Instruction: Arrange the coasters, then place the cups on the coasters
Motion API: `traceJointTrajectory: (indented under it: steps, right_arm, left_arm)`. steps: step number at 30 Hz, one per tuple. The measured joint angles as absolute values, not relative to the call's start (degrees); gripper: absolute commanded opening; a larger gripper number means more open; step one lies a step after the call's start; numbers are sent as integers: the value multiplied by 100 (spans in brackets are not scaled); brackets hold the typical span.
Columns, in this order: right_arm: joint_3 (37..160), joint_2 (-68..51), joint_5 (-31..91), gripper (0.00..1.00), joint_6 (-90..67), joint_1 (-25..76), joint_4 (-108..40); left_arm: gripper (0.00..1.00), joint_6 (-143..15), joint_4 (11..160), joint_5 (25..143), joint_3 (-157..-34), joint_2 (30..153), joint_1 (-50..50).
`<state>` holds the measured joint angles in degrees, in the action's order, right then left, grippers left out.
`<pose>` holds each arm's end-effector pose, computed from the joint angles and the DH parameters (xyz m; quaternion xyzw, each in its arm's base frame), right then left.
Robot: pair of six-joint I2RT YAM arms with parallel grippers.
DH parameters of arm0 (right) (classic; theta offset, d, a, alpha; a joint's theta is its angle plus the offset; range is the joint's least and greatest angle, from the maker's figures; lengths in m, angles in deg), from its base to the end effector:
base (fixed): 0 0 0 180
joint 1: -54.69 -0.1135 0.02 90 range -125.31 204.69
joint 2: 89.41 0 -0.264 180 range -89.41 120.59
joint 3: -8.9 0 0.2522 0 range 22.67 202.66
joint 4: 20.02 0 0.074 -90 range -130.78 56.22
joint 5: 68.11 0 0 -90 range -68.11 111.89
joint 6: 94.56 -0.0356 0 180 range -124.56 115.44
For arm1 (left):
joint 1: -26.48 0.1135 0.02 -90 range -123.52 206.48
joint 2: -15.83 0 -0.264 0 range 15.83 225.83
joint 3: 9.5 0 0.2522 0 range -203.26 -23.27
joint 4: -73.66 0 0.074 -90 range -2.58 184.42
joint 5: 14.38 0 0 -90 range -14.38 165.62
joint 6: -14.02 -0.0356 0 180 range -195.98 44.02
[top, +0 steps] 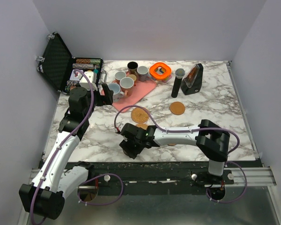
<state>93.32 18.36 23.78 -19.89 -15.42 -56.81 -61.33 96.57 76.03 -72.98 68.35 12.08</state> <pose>0.1304 0.3640 0.1699 -0.4482 0.8559 0.1865 0.1784 0.2074 -0.0535 0.3483 0.0006 0.7769 -0.1606 0.6088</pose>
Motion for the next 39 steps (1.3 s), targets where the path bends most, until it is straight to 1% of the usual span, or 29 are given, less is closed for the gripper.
traceJointTrajectory:
  steps: [4, 14, 26, 30, 34, 36, 39]
  right_arm:
    - [9059, 1613, 2267, 61, -2258, -1544, -5786]
    - [8392, 1058, 1318, 61, -3163, -1524, -6070]
    - [7745, 472, 750, 62, -3816, -726, -6282]
    - [7747, 452, 654, 69, -3814, -669, -6369]
    - [7666, 312, 588, 80, -3810, -669, -6492]
    - [7555, 175, 551, 81, -3836, -669, -6590]
    - [7400, -59, 424, 80, -3960, -669, -6789]
  left_arm:
    - [97, -6133, 9657, 7585, -7296, 6835, 1208]
    - [98, -6128, 9655, 7557, -7293, 6835, 1208]
    - [97, -6131, 9653, 7541, -7215, 6830, 1208]
    - [97, -6131, 9650, 7533, -7215, 6830, 1208]
    - [97, -6131, 9653, 7517, -7215, 6830, 1208]
    - [98, -6131, 9653, 7517, -7215, 6830, 1208]
    - [98, -6131, 9653, 7515, -7215, 6828, 1208]
